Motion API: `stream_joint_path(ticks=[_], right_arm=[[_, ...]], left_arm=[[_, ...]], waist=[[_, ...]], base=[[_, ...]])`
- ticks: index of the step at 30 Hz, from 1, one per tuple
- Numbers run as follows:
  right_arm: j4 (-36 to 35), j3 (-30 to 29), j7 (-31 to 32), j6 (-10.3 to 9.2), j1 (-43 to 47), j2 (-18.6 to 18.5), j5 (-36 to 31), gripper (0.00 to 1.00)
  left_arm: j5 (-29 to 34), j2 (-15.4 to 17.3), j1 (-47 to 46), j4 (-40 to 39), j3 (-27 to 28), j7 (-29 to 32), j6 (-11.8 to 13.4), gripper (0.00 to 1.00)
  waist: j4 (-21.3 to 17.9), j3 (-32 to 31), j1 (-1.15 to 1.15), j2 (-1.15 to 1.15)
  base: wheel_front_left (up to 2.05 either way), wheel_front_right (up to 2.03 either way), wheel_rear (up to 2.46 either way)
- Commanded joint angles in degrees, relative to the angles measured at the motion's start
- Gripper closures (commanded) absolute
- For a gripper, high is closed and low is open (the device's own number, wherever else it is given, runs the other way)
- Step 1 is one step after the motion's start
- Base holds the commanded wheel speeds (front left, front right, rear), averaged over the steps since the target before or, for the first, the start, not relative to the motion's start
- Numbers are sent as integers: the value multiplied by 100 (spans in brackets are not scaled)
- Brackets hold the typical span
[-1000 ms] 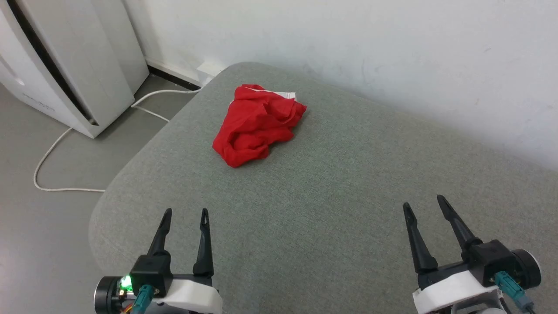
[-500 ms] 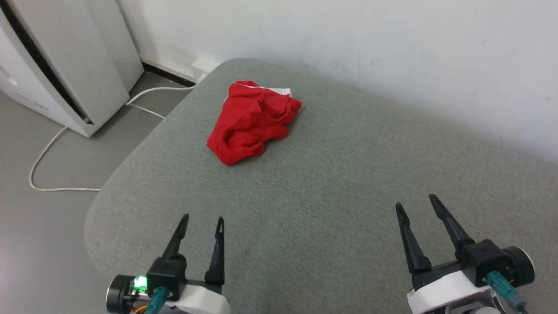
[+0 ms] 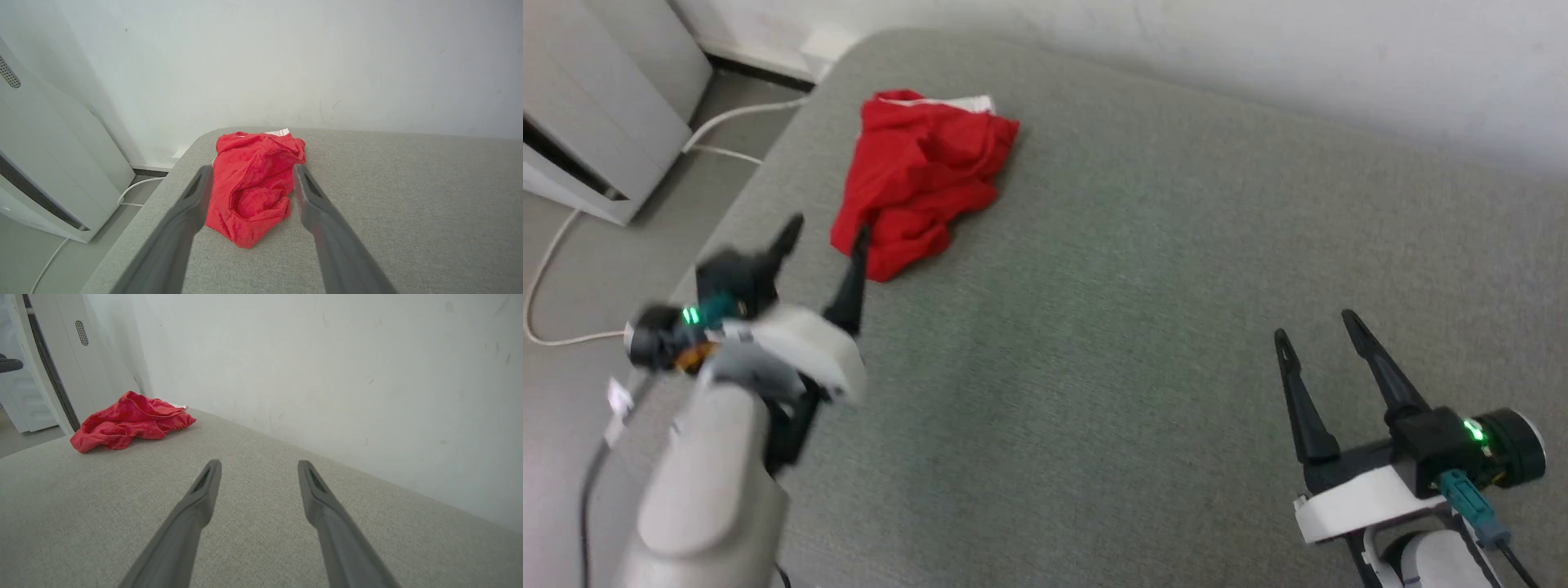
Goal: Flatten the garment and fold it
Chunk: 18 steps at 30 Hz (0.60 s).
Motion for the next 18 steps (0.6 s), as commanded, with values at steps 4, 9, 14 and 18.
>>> stream_joint_path(ticks=[4, 9, 14, 18], right_arm=[[-77, 28, -26, -12, -254, 1, -194, 0], [-171, 83, -26, -12, -475, 1, -245, 0], [-255, 105, -26, -12, -530, 1, -283, 0], [-335, 220, -26, -12, -551, 1, -231, 0]], left_arm=[[-278, 481, -954, 459, -187, 731, -122, 0], [-1033, 1232, -1877, 1013, -987, 1724, -143, 0], [-2339, 2150, -2577, 989, -2273, 2801, -145, 0], [-3177, 2718, -2945, 1140, -2781, 3308, -145, 0]], waist=[[-618, 933, -1, 0], [-957, 1315, -1, 0], [-1229, 1569, -1, 0], [-1403, 1677, -1, 0]], base=[[0, 0, 0], [0, 0, 0], [0, 0, 0], [0, 0, 0]])
